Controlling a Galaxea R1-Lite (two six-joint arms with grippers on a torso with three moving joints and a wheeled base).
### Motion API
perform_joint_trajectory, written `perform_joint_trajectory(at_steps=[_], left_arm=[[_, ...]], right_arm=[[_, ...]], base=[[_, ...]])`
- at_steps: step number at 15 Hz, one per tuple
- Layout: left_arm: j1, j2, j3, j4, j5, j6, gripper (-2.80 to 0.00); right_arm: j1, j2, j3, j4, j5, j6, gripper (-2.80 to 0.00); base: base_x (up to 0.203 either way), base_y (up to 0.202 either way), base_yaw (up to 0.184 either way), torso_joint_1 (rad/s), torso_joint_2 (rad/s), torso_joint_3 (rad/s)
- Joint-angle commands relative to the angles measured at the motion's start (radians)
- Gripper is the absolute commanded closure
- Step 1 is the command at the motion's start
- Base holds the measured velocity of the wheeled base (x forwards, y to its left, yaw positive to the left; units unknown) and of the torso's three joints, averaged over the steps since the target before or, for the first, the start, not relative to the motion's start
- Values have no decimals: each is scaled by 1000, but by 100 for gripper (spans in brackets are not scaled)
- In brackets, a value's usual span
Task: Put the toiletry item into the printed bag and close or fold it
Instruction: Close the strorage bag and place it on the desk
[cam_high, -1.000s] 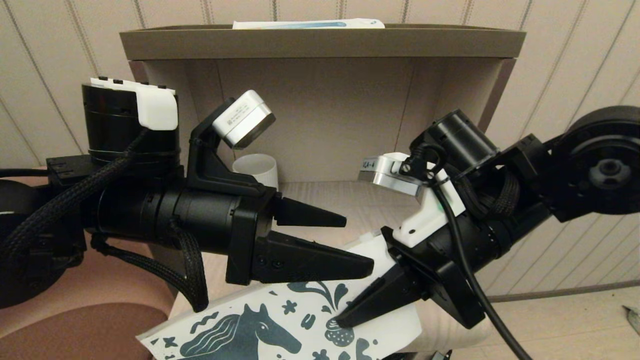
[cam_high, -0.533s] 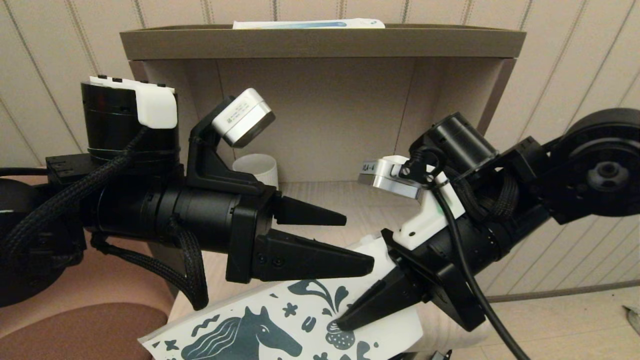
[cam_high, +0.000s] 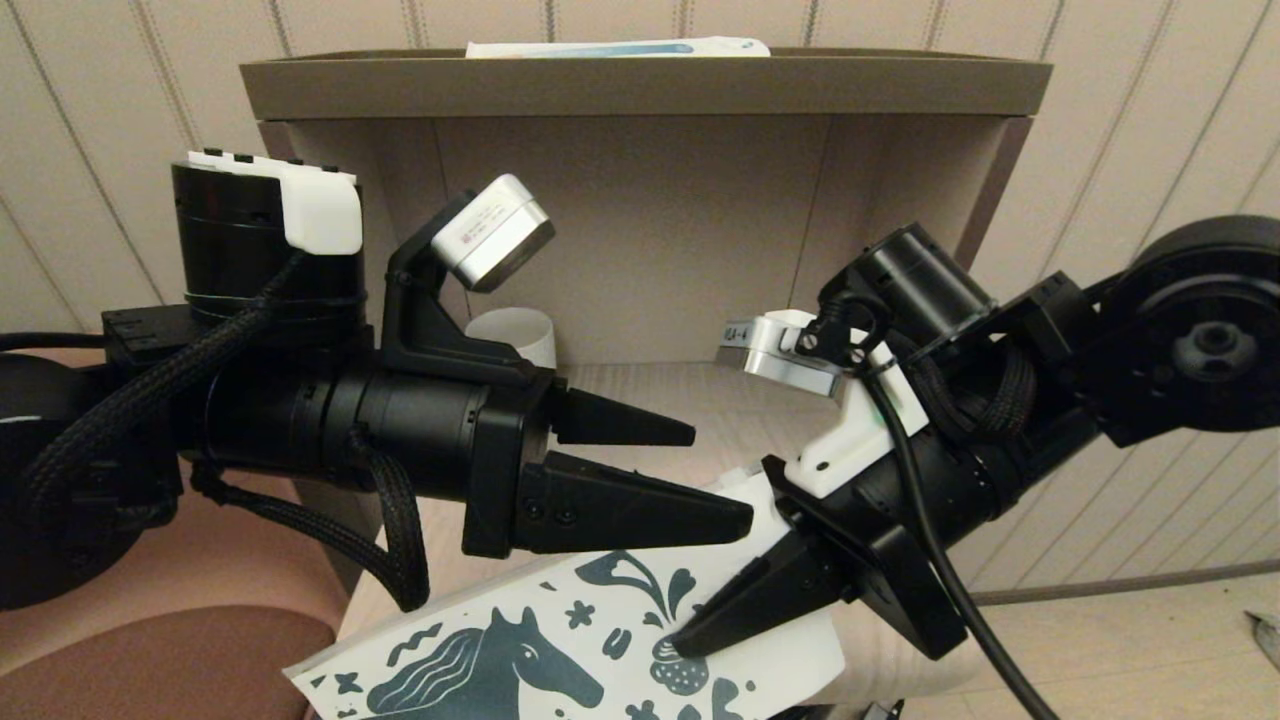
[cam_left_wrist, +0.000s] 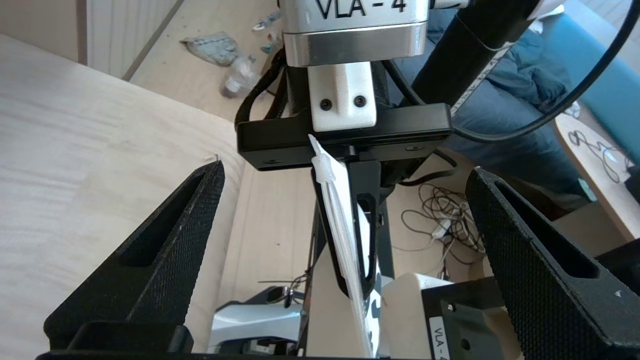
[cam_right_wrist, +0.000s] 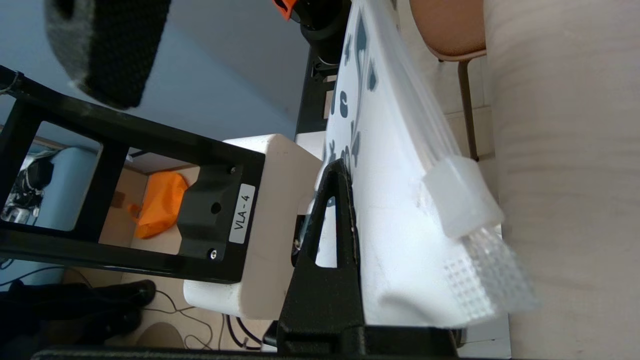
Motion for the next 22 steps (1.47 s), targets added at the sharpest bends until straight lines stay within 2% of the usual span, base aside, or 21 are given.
perform_joint_trajectory(at_steps=[1,4,22], left_arm=[[0,6,-2,-4,0,-2,-280],[0,17,-9,-2,34,0,-280],[0,12,2,-6,32,6,-280]], right_arm=[[0,1,-4,-4,3,0,0],[-1,1,0,-18,-2,4,0],[0,-8,6,-19,-3,11,0]], base=[[0,0,0,0,0,0],[0,0,0,0,0,0],[0,0,0,0,0,0]])
